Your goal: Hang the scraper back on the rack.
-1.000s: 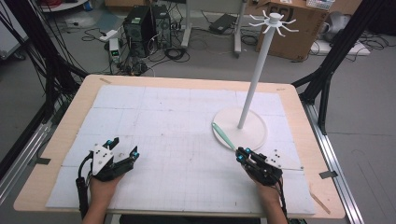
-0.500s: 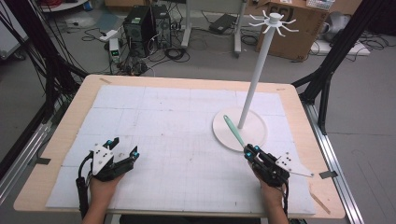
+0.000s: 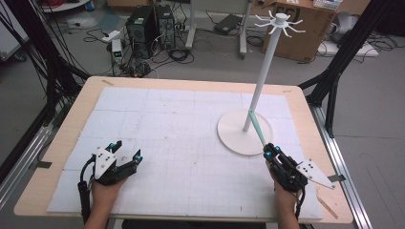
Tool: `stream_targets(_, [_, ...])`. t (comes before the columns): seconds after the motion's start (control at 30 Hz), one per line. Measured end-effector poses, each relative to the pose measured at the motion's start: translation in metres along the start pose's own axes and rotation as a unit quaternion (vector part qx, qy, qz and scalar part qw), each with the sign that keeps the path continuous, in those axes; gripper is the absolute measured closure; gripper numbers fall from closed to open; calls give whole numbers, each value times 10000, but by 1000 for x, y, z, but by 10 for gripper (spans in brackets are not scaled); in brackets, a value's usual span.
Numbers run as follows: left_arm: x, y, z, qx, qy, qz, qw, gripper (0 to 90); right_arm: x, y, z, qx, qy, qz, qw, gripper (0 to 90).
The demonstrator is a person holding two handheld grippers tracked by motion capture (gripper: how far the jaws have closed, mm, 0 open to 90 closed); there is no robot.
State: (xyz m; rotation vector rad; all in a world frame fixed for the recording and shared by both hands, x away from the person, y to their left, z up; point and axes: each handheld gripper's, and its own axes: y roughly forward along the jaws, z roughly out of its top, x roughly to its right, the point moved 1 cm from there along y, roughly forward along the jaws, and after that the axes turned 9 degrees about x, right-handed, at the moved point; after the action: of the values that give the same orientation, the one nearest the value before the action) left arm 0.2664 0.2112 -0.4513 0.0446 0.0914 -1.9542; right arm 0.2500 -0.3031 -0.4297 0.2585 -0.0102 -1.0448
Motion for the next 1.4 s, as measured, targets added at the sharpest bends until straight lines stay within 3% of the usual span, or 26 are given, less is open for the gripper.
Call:
stream_targets(0.33, [1, -1, 0, 60, 49, -10, 10000, 265, 5, -7, 15, 366, -53, -298, 9989, 823])
stream_targets(0.7, [1, -1, 0, 73, 48, -14, 10000, 265, 6, -13, 36, 859, -229, -460, 9950, 823])
stream_targets(1.4, [2, -1, 0, 55, 61, 30, 10000, 265, 0, -13, 62, 1236, -439, -571, 9897, 823])
